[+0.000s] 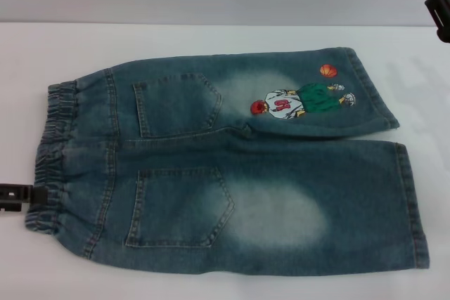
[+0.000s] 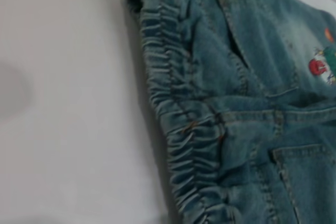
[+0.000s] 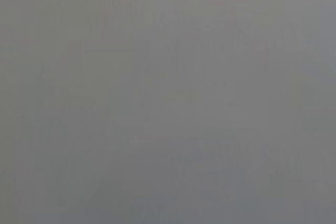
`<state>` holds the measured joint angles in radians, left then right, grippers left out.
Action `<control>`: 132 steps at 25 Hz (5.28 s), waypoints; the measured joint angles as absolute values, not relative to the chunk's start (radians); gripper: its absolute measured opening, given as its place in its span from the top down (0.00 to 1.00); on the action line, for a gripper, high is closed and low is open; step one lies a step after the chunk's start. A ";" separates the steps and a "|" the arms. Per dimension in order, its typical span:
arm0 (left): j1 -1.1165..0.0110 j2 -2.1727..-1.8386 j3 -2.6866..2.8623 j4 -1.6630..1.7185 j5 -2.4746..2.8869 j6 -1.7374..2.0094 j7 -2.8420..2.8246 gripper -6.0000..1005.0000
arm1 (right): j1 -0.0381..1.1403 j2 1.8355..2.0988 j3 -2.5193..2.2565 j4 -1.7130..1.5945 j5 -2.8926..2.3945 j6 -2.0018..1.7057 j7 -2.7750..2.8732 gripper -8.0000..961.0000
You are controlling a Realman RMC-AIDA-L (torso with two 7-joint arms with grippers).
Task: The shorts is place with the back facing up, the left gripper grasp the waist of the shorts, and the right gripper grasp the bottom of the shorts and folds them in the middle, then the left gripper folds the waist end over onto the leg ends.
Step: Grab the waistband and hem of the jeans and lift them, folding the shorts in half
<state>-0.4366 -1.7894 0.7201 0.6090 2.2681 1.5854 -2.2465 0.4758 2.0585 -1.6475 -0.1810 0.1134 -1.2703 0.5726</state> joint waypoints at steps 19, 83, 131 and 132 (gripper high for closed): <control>-0.439 -1.795 0.725 0.608 2.275 1.591 -2.247 0.18 | 0.477 2.060 -1.647 -0.181 0.110 -1.262 0.574 0.41; -0.449 -1.797 0.730 0.600 2.289 1.602 -2.252 0.19 | 0.483 2.054 -1.654 -0.181 0.114 -1.245 0.577 0.41; -0.479 -1.793 0.725 0.602 2.329 1.605 -2.277 0.19 | 0.483 2.054 -1.654 -0.183 0.113 -1.239 0.577 0.41; -0.479 -1.793 0.725 0.602 2.330 1.604 -2.279 0.19 | 0.484 2.054 -1.654 -0.183 0.113 -1.239 0.577 0.41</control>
